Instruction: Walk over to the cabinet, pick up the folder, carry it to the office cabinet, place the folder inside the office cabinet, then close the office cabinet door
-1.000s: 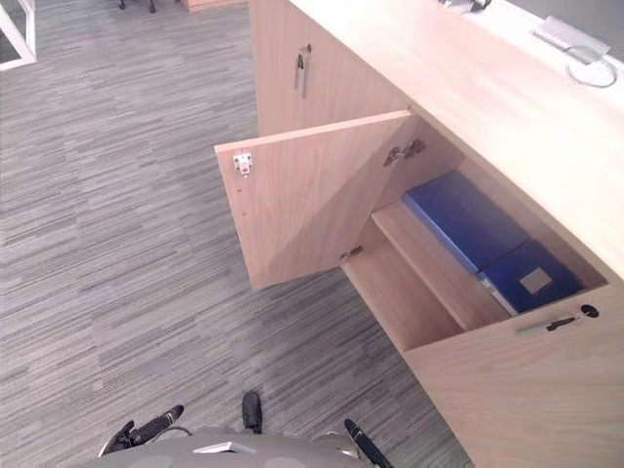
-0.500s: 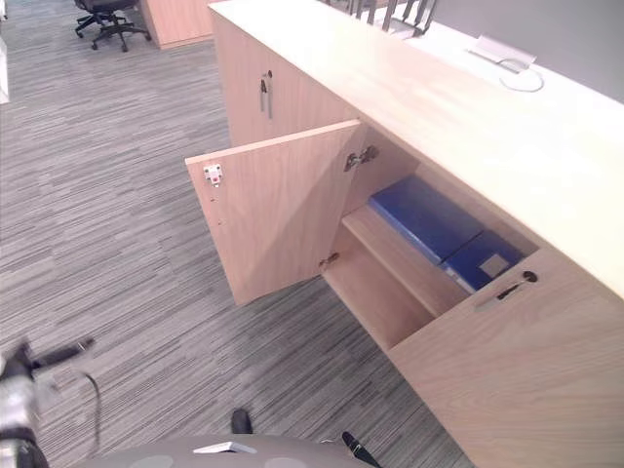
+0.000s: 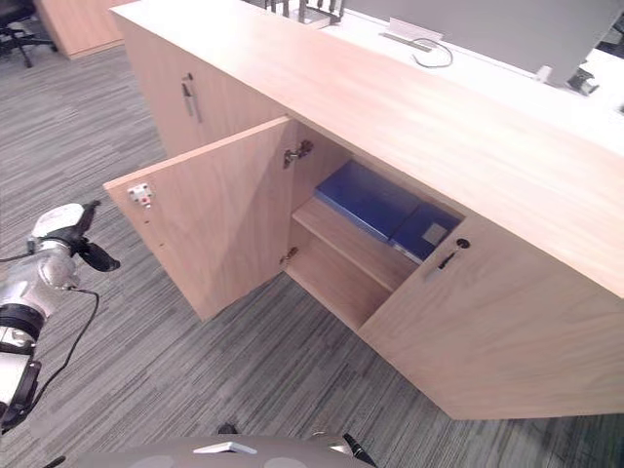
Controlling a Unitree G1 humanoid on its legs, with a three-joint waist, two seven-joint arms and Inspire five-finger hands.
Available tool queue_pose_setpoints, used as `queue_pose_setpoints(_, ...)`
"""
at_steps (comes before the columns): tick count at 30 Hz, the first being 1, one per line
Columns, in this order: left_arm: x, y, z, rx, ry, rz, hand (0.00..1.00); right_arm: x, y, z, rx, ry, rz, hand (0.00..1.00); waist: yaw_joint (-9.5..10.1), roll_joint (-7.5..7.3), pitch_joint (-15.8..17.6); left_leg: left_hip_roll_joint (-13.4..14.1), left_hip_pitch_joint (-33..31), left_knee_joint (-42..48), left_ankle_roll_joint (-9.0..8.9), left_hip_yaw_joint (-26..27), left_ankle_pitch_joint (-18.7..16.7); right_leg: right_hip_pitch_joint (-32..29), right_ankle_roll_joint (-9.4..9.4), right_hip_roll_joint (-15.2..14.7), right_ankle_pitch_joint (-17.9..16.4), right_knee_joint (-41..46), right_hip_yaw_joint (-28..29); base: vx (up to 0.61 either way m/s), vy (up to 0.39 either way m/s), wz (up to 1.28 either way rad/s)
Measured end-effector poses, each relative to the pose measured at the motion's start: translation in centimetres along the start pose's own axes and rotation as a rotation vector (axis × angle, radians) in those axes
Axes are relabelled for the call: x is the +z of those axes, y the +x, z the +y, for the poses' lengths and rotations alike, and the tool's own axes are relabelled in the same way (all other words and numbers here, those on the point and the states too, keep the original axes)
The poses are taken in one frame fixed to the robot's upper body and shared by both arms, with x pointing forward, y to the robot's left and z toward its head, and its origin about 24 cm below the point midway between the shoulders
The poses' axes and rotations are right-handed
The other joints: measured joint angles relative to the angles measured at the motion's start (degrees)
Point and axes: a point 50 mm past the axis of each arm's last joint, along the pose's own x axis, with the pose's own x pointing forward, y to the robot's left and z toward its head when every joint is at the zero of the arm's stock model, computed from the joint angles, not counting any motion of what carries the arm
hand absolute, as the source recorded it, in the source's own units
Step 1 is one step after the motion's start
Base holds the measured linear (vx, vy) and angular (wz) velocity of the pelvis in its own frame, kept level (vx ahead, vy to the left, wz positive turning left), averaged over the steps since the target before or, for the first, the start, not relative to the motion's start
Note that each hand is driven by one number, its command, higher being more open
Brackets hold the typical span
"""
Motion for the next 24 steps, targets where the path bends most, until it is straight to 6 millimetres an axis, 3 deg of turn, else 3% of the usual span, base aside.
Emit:
queue_pose_setpoints(3,0.5,0.1,-1.6,-0.062,0.112,-0.004,1.0,0.4,-0.1,-0.4,0.0,-0.038,-0.032,1.0,-0.16,0.98,0.74,1.66,1.44,0.07,-0.53,0.95,-0.34,-0.29,-0.9,1.22,0.54,2.06,1.87,0.1,-0.056,-0.21)
queue_pose_setpoints(6,0.4,0.1,-1.9,-0.084,0.181,-0.005,1.0,0.8,-0.1,-0.6,0.005,-0.059,-0.049,1.0,-0.09,1.99,1.3,3.4,1.65,0.08,-1.06,1.28,-0.46,-1.32,-2.32,2.37,1.56,3.24,3.26,0.08,-0.043,-0.07)
queue_pose_setpoints(10,-1.3,-0.1,-1.7,-0.104,0.219,0.055,1.0,1.1,-0.3,-0.3,0.03,-0.117,-0.076,1.0,-0.19,1.8,1.22,5.73,1.92,0.11,-2.03,3.54,-0.44,-3.55,-1.93,4.19,2.56,5.77,6.71,0.06,-0.058,-0.24)
queue_pose_setpoints(12,-2.0,-0.2,-1.7,-0.106,0.22,0.102,1.0,1.5,-0.3,-0.3,0.037,-0.14,-0.095,1.0,-0.32,2.8,1.86,7.67,2.43,0.13,-2.07,4.14,-0.38,-6.62,-2.84,5.41,0.79,9.44,8.18,0.01,-0.066,-0.38)
queue_pose_setpoints(13,-3.0,-0.3,-1.0,-0.094,0.232,0.138,1.0,1.1,-0.4,-0.2,0.047,-0.171,-0.092,1.0,-0.56,1.25,1.6,7.35,2.61,0.13,-2.91,4.57,-0.24,-6.43,-1.96,5.7,2.57,2.03,8.75,-0.07,-0.093,-0.08)
queue_pose_setpoints(14,-3.6,-0.3,-0.2,-0.07,0.244,0.155,1.0,0.2,-0.6,-0.3,0.051,-0.189,-0.07,1.0,-0.88,-1.07,1.26,6.32,2.85,0.1,-3.96,4.4,-0.79,-6.86,-1.45,4.63,5.39,0.26,8.84,-0.06,-0.115,-0.01)
queue_pose_setpoints(19,-3.7,-0.4,-0.1,-0.055,0.265,0.16,1.0,-0.1,-0.8,-0.5,0.055,-0.213,-0.073,1.0,-0.62,-1.25,1.3,6.43,2.42,0.05,-4.53,4.96,-0.41,-6.92,-1.13,4.42,5.63,-1.39,9.55,-0.03,-0.06,-0.07)
queue_pose_setpoints(22,-2.7,-0.2,-0.3,-0.024,0.285,0.117,1.0,-0.2,-1.0,-0.6,0.06,-0.234,-0.091,1.0,-0.64,-1.41,1.21,5.43,2.13,0.04,-4.25,5.06,-0.23,-7.09,-0.92,3.48,5.72,-1.55,9.46,-0.07,0.017,0.01)
queue_pose_setpoints(24,-0.8,-0.2,0.0,0.042,0.277,0.02,1.0,0.0,-1.1,-0.6,0.058,-0.25,-0.106,1.0,-0.63,-1.85,0.97,4.4,1.09,0.02,-3.88,4.26,0.01,-7.45,-0.39,2.43,5.88,-1.63,9.04,-0.09,0.056,0.25)
